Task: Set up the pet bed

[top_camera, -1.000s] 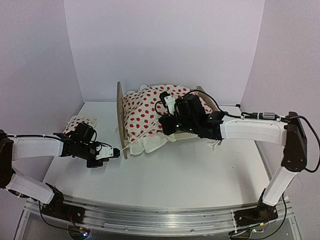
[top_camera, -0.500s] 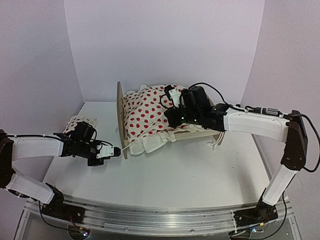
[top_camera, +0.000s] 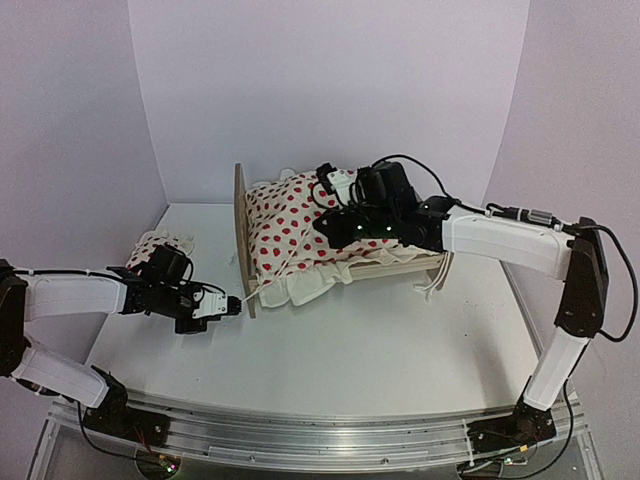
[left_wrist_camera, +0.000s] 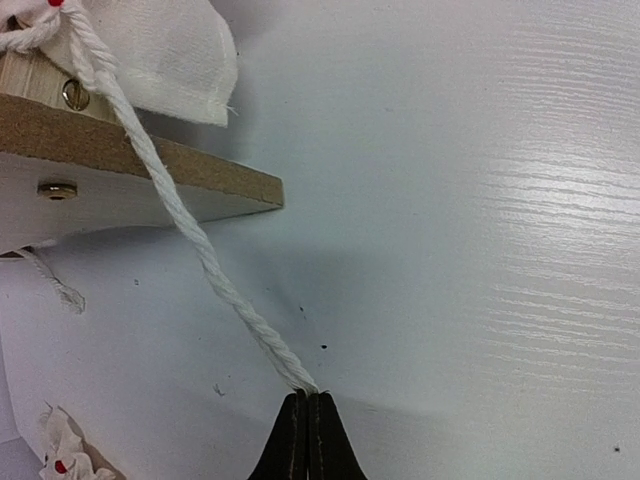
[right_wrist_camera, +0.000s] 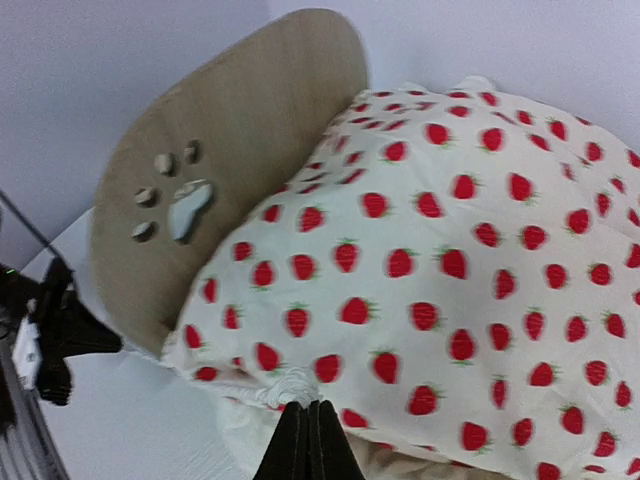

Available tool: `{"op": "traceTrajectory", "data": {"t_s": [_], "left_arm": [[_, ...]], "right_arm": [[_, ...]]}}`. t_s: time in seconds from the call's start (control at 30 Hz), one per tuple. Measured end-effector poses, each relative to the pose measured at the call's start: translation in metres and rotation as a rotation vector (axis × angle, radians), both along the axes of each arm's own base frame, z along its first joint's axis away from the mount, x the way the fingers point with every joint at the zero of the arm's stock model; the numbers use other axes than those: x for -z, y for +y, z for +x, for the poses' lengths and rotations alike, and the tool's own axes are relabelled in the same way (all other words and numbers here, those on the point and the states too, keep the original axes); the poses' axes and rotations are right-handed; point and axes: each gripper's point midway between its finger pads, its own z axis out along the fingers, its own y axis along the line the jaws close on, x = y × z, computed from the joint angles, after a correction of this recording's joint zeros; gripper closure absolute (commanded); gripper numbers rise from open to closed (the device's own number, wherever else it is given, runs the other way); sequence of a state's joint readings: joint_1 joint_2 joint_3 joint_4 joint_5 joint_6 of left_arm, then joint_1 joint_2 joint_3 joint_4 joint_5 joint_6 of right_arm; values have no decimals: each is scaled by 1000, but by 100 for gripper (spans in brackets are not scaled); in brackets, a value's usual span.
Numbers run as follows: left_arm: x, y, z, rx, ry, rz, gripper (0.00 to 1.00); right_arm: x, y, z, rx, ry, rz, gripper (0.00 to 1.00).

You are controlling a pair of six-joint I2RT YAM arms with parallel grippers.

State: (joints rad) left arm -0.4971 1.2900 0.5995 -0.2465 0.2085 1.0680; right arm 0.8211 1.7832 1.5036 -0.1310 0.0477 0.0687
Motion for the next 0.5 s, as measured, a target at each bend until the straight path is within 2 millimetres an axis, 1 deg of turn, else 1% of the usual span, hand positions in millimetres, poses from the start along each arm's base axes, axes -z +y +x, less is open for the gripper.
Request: {"op": "traceTrajectory", "data": {"t_s": [0.07, 0.17, 0.23, 0.3, 0.37, 0.4, 0.43, 0.5], "left_arm": [[2, 1, -4, 0, 20, 2, 100], [5, 0, -11, 6, 62, -10, 100], [6, -2, -15, 14, 83, -20, 100], [6, -4, -18, 24, 95, -31, 100], [6, -5, -20, 30, 101, -37, 100], [6, -5, -20, 32, 104, -39, 100], [6, -5, -21, 33, 106, -41, 100], [6, -6, -21, 35, 108, -44, 99]], "right_arm": [[-3, 23, -25, -95, 5, 23, 100], [-5, 65, -84, -286, 45, 68, 100], [-1, 86, -125, -393, 86, 92, 100], [10, 105, -159, -476, 138, 109, 100], [31, 121, -182, -526, 199, 109, 100], [45, 129, -190, -544, 232, 105, 100], [63, 136, -197, -555, 271, 91, 99], [99, 144, -206, -559, 344, 53, 84]]}}
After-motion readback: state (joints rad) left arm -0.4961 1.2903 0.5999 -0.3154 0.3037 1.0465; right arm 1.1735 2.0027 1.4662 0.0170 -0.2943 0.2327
